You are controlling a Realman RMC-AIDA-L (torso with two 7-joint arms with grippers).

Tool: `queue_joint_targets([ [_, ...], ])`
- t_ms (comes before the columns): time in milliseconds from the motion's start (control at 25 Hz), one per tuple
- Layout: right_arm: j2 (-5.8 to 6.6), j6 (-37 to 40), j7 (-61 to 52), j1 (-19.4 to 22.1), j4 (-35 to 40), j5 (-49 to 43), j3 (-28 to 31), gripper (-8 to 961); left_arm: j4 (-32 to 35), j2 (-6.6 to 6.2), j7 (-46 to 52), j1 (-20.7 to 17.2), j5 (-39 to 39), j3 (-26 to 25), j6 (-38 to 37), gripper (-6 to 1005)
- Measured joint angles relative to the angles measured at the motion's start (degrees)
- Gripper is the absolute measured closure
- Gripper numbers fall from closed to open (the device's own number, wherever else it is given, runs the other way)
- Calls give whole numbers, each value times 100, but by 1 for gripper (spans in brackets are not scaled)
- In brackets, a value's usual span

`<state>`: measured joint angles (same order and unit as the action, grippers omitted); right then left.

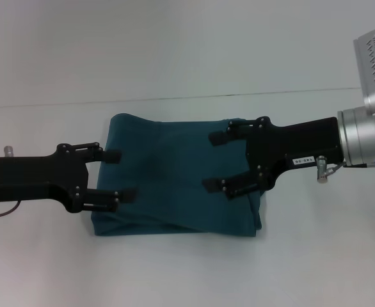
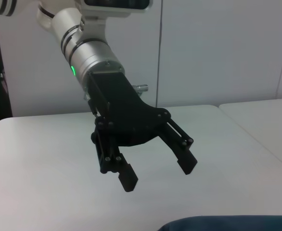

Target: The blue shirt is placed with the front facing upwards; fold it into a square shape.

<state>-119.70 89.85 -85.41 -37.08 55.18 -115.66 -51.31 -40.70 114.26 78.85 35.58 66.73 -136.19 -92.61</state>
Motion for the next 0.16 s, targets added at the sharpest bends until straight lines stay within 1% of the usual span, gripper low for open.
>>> queue_joint_targets([
  [160, 0, -107, 18, -3, -24, 0, -115, 12, -5, -6, -8, 1, -3, -1, -37, 124],
])
